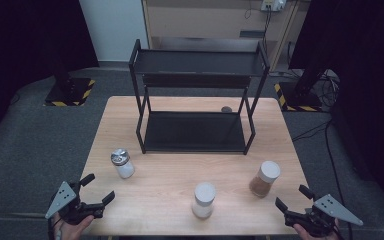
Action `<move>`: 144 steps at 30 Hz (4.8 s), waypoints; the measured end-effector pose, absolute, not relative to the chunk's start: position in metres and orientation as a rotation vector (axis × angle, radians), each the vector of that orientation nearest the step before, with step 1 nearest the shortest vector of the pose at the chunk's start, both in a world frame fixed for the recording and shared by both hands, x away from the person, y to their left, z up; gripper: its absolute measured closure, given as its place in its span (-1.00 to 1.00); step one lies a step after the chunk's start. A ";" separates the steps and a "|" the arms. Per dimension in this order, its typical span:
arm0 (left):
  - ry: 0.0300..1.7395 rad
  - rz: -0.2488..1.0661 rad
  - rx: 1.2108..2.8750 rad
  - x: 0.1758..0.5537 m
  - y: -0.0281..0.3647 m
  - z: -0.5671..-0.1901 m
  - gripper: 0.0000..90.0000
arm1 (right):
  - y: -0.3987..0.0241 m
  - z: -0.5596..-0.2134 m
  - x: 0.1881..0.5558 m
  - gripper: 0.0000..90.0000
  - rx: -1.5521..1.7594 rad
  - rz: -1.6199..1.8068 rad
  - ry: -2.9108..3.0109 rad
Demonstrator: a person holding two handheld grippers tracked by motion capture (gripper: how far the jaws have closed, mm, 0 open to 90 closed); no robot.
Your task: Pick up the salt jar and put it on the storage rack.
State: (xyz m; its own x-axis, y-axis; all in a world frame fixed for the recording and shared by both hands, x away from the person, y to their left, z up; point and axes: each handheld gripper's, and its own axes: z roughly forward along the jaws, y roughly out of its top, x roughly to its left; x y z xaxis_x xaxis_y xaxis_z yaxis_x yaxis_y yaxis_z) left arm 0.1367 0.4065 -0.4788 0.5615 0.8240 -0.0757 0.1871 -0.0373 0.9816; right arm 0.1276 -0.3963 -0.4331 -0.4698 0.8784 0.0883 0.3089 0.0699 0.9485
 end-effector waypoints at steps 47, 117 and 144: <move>0.951 0.650 1.591 0.132 0.402 -0.452 -1.00 | -0.403 -0.438 0.130 -0.93 1.198 1.451 1.823; 1.024 0.598 1.660 0.241 0.386 -0.454 -0.97 | -0.405 -0.439 0.130 -0.91 1.202 1.469 1.825; 0.966 0.615 1.634 0.250 0.377 -0.474 -0.30 | -0.405 -0.439 0.131 -0.90 1.194 1.472 1.830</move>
